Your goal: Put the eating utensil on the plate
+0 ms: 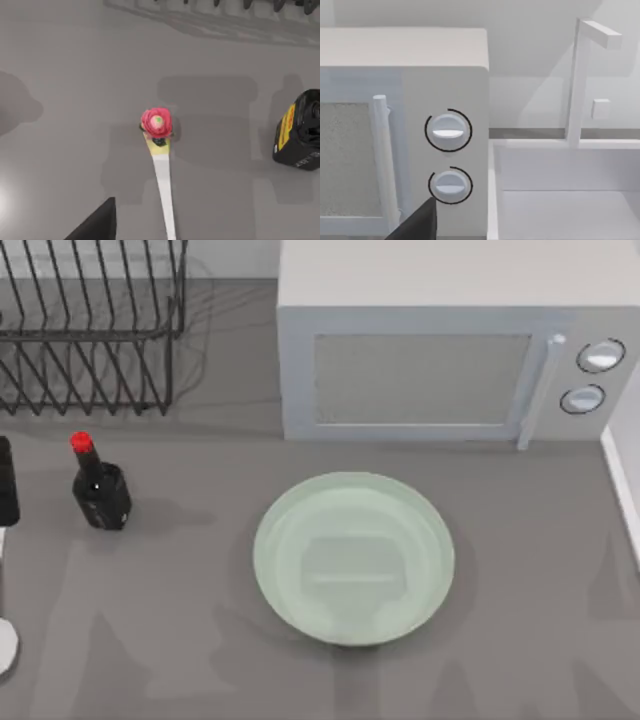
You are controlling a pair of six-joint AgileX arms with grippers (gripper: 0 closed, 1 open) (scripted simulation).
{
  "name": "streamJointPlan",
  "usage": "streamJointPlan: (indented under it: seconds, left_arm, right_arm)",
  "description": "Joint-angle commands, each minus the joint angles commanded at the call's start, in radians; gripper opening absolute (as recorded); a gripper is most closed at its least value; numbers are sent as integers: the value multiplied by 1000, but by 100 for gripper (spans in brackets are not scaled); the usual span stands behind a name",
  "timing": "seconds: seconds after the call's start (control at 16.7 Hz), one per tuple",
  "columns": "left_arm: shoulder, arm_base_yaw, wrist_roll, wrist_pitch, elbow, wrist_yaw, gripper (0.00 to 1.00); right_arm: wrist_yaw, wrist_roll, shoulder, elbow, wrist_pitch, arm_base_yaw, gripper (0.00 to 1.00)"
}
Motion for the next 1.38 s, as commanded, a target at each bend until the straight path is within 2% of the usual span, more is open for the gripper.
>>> streamJointPlan:
  seconds: [0.36,0.66,1.08,1.38]
  left_arm:
    - [606,44,-29,-336,367,6,100]
    - [839,64,-46,-482,562,6,100]
    - [860,61,-48,-492,580,5,100]
    - [877,70,-44,-341,447,5,100]
  right_arm:
    - [0,0,0,0,0,0,100]
    - [0,0,0,0,0,0,100]
    - [0,0,0,0,0,0,100]
    - [0,0,0,0,0,0,100]
